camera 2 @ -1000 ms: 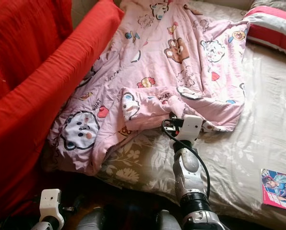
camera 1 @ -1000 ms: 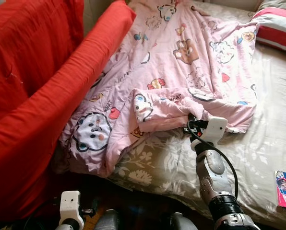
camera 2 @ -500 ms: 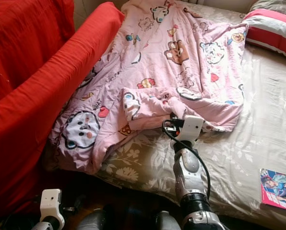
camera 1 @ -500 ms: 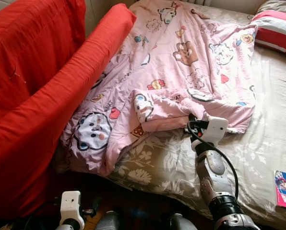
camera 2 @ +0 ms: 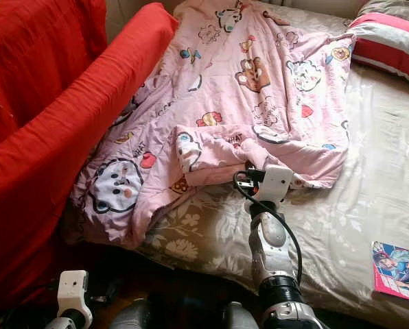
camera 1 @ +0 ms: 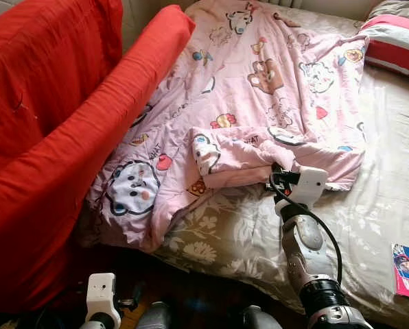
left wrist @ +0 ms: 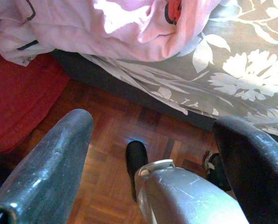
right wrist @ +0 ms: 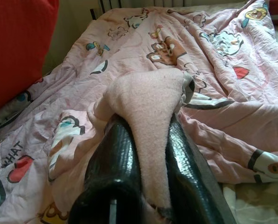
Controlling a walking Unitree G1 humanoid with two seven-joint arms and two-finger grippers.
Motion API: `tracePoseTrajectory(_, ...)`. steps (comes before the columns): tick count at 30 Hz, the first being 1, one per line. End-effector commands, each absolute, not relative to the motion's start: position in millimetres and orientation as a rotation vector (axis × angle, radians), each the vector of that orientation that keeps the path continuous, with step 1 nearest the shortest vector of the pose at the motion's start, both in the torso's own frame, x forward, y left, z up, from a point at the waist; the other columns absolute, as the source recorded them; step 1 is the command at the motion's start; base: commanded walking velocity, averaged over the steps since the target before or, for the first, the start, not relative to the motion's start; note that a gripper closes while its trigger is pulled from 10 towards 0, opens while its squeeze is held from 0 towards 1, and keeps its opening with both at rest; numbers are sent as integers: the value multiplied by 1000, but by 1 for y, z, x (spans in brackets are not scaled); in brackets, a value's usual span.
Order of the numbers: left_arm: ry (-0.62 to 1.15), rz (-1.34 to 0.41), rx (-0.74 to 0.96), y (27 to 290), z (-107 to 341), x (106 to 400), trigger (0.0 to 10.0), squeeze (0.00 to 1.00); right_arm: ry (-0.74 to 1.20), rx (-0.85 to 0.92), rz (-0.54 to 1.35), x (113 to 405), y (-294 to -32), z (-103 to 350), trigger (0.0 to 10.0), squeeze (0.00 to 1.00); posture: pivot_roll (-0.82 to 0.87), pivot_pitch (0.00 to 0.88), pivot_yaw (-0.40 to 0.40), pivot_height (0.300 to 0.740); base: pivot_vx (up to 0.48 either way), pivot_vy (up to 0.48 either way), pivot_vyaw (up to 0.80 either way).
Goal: Clean up the room
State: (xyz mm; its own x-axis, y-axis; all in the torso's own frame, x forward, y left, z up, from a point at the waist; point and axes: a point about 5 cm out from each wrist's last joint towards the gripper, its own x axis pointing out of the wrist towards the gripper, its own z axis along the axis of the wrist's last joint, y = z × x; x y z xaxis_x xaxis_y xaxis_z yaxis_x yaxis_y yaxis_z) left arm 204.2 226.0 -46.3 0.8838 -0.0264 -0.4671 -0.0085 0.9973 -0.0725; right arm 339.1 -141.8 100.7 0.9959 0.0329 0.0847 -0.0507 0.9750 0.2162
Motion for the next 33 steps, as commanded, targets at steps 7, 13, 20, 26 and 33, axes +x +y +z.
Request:
tracePoseTrajectory(7, 530, -10, -79, 228, -54, 192, 10000, 0, -95, 220, 30, 338, -144, 102, 10000, 0, 145, 216, -24, 740, 0, 0, 0)
tracePoseTrajectory(13, 542, -3, -80, 227, -55, 192, 10000, 0, -84, 220, 24, 338, -145, 98, 10000, 0, 146, 177, -23, 740, 0, 0, 0)
tracePoseTrajectory(20, 555, 19, -75, 228, -52, 200, 10000, 0, -91, 219, 1, 343, -149, 101, 10000, 0, 143, 120, -5, 740, 0, 0, 0)
tracePoseTrajectory(26, 557, 31, -66, 231, -49, 207, 10000, 0, -109, 230, -6, 345, -147, 105, 10000, 0, 137, 95, 7, 740, 0, 0, 0)
tracePoseTrajectory(33, 554, 41, -63, 232, -46, 212, 10000, 0, -114, 233, -2, 343, -143, 104, 10000, 0, 144, 91, 13, 740, 0, 0, 0)
